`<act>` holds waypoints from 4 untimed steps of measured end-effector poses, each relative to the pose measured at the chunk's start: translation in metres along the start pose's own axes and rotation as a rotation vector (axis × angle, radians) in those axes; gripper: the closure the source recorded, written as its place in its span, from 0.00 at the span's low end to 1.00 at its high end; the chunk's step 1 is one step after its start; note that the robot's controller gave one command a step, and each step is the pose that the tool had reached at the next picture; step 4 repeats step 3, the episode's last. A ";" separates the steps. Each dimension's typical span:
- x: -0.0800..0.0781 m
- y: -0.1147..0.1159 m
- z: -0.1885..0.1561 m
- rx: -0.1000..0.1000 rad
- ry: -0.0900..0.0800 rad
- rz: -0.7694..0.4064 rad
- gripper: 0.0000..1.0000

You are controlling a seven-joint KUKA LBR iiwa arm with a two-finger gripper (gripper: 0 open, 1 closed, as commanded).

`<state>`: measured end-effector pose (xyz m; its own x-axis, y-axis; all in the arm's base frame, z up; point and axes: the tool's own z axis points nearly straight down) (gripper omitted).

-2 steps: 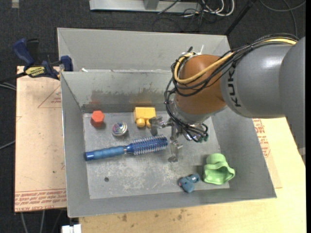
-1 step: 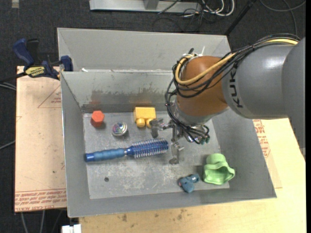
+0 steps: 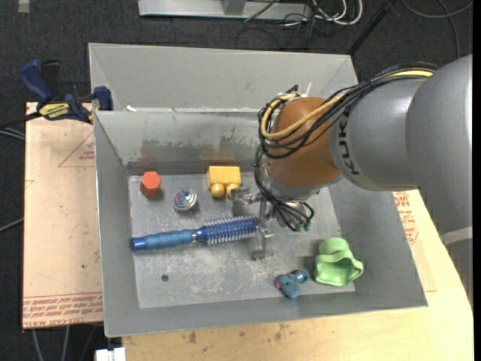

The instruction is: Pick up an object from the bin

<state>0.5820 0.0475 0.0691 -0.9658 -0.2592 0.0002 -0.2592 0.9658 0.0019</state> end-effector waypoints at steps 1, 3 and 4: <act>-0.001 0.000 0.000 -0.001 -0.001 0.001 0.00; -0.002 0.001 -0.115 0.003 -0.009 0.001 1.00; -0.002 0.001 -0.115 0.003 -0.009 0.001 1.00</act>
Offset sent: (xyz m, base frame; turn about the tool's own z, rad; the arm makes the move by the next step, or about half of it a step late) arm 0.0000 0.0000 0.0000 0.0000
